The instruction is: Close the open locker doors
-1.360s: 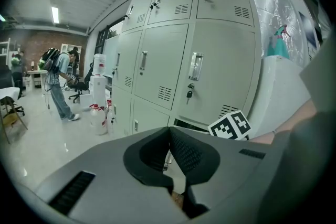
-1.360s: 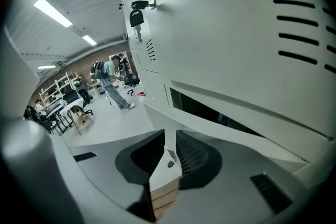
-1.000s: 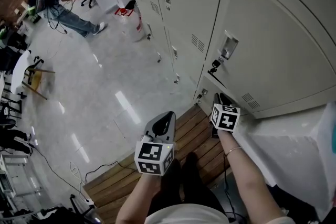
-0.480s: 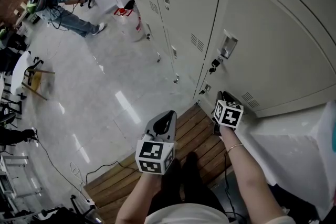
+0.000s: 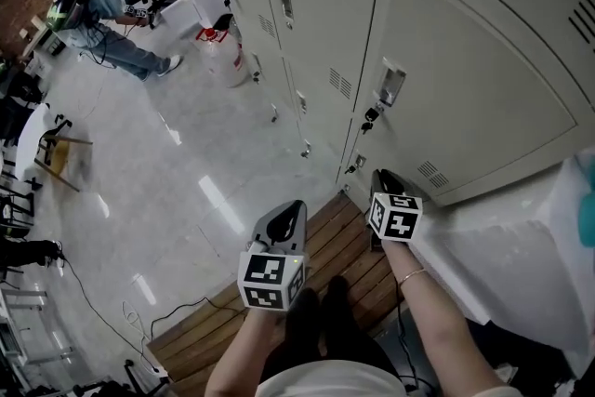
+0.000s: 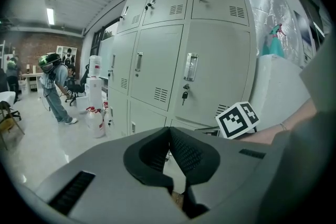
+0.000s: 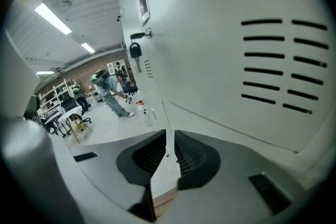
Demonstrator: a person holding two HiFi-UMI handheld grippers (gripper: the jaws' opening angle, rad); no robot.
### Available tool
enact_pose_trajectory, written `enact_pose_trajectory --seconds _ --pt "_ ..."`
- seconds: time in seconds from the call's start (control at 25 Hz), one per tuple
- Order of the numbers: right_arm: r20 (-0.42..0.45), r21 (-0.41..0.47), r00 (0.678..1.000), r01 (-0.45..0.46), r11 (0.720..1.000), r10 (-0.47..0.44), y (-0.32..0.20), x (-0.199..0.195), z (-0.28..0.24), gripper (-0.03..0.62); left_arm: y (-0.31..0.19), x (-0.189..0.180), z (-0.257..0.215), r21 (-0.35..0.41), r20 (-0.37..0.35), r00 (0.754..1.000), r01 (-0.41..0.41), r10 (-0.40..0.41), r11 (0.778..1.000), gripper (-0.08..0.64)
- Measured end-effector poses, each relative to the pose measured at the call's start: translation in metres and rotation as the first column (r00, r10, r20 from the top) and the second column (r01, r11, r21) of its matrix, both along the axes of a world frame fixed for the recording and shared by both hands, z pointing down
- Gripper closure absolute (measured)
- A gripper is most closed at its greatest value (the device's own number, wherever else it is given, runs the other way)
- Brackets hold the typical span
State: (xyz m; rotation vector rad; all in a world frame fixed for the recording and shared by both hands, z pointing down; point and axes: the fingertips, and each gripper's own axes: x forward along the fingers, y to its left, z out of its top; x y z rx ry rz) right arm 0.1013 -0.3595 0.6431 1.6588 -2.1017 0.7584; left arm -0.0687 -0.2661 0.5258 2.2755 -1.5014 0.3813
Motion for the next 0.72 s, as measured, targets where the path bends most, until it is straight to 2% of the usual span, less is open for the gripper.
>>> enact_pose_trajectory --seconds 0.28,0.72 --pt "0.078 0.093 0.995 0.048 0.995 -0.055 0.048 -0.026 -0.052 0.558 0.015 -0.001 -0.015 0.033 -0.008 1.0 -0.025 0.025 0.999 0.541" --pt "0.129 0.22 0.987 0.061 0.974 -0.091 0.119 -0.034 -0.128 0.57 0.049 -0.008 -0.026 0.053 -0.001 0.999 -0.053 0.053 0.997 0.54"
